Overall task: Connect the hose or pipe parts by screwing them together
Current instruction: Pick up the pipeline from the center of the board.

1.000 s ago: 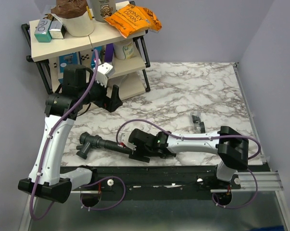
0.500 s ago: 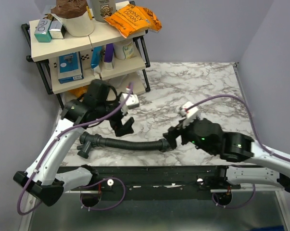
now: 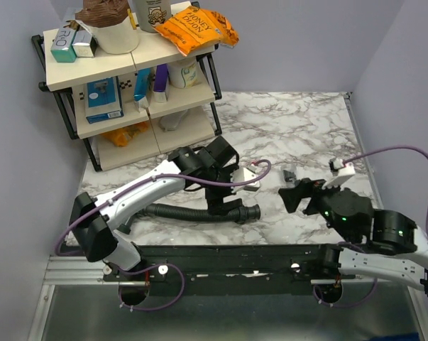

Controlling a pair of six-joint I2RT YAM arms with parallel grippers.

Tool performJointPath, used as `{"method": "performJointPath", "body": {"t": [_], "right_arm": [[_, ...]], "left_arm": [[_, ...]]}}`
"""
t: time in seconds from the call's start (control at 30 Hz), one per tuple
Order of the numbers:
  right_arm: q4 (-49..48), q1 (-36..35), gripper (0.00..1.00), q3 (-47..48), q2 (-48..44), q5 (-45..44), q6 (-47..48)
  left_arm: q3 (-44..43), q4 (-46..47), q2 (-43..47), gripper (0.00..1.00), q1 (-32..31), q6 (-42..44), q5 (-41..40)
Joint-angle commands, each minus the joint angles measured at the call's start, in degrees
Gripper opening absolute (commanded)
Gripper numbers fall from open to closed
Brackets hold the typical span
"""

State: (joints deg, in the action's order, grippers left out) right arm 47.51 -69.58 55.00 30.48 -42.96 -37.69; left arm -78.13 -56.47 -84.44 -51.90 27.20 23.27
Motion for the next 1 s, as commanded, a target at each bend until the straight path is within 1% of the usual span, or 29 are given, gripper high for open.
{"method": "performJointPath", "body": {"t": [0.0,0.03,0.07,0.1,0.17,0.2,0.23,0.27,0.3,0.33,0.4,0.63,0.97], "right_arm": [[1.1,12.2,1.00,-3.2,7.7,5.6,-2.7],[-0.5,16.1,1.00,-3.8,8.2,12.2,1.0],[-2.2,19.5,0.99,-4.6,8.5,15.1,2.7],[-5.2,25.1,1.00,-5.2,8.6,17.2,4.3],[-7.2,29.5,1.00,-4.8,8.6,20.7,8.0],[-9.3,34.2,1.00,-4.6,9.0,22.0,9.2],[-10.1,37.6,1.00,-4.0,9.8,27.3,12.1],[-10.6,41.2,1.00,-3.8,10.7,30.9,13.1],[-11.9,48.5,0.99,-3.8,11.8,34.8,14.0],[-12.4,51.8,0.99,-3.9,14.3,41.0,15.3],[-13.8,57.9,1.00,-4.8,16.7,42.5,16.1],[-16.3,59.0,1.00,-7.8,18.5,40.7,13.1],[-18.6,59.0,1.00,-10.4,17.7,41.6,12.8]], "left_arm": [[-2.8,4.8,-5.5,0.93,-2.1,0.4,-3.0],[-2.6,5.3,-6.4,0.94,-2.3,0.5,-3.0],[-2.1,5.9,-7.2,0.99,-2.8,0.2,-3.1],[-1.9,7.1,-8.8,0.99,-2.9,0.0,-3.5],[-1.1,8.5,-9.9,0.99,-2.9,-0.7,-3.8],[-0.7,10.5,-10.7,0.99,-2.9,-2.2,-4.1],[-0.4,11.1,-11.2,0.99,-2.9,-2.8,-4.0],[-0.4,11.9,-11.5,0.99,-3.0,-3.6,-3.9],[-0.4,13.3,-12.1,0.99,-3.2,-4.5,-3.7],[-0.3,14.1,-12.3,0.99,-3.4,-4.8,-2.9],[-0.2,15.6,-13.5,0.99,-3.9,-4.8,-2.9],[-1.1,14.2,-18.1,0.99,-4.1,-1.5,-0.6],[0.4,13.5,-18.8,0.99,-4.1,-1.4,0.4]]}}
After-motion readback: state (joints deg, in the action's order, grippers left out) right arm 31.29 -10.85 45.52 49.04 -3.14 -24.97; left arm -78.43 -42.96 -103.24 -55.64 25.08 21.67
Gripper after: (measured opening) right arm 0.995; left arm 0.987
